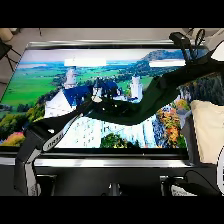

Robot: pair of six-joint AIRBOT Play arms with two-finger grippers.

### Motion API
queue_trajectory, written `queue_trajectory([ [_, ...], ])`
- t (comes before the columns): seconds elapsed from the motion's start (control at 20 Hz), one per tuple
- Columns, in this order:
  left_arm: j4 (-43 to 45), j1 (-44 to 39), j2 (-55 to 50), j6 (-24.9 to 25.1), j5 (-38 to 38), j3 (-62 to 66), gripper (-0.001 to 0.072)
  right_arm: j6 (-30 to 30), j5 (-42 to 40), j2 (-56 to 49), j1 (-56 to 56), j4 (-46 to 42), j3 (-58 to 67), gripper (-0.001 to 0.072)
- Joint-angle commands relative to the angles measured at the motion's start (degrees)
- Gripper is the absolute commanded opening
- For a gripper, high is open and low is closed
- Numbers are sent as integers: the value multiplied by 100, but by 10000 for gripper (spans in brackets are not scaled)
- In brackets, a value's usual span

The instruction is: Fold the shirts.

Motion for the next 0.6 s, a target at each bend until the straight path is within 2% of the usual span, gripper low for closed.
queue_trajectory([
  [0.0,782,737,608,-20,-164,4,22,168,-267,-162,240,0,0,18],
  [0.1,1698,1510,1373,-179,-260,4,23,264,-612,-398,706,48,0,18],
  [0.25,2669,2728,2664,-387,-452,4,23,389,-1596,-938,1670,284,0,18],
  [0.35,2820,3456,3440,-413,-728,4,24,608,-2352,-1440,2245,450,0,18],
  [0.55,3217,4306,4599,-391,-1263,4,25,640,-3460,-2640,3010,1537,0,18],
])
